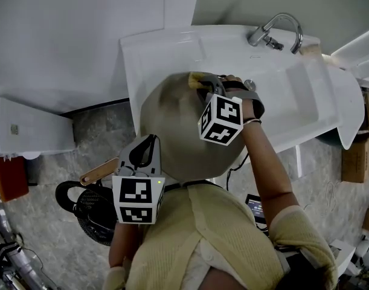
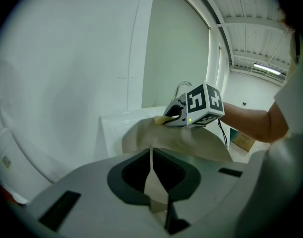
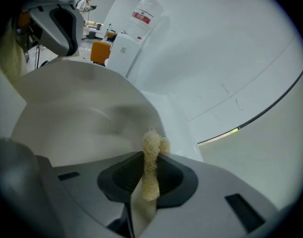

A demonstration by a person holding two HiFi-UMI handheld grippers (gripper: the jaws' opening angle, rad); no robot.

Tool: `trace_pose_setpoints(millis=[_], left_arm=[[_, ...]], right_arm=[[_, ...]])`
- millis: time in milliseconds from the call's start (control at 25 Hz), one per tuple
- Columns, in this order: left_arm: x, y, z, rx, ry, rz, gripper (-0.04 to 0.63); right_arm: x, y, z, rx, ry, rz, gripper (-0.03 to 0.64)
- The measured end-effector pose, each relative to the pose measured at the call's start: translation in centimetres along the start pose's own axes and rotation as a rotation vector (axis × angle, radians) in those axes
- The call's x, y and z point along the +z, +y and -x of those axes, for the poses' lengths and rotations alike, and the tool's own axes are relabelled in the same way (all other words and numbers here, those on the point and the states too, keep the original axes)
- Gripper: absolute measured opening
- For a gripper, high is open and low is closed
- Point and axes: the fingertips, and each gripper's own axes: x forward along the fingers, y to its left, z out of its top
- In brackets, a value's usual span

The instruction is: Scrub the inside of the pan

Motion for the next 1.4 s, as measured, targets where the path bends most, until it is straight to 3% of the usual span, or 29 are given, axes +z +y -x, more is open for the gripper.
trace_pose_setpoints(millis=[1400], left_arm=[[-1.7,-0.1,1.6,0.003,0.061,-0.088,0.071]], right_arm=[[-3.9,5.8,-2.2,0.201,0.251,-0.032,0.078]])
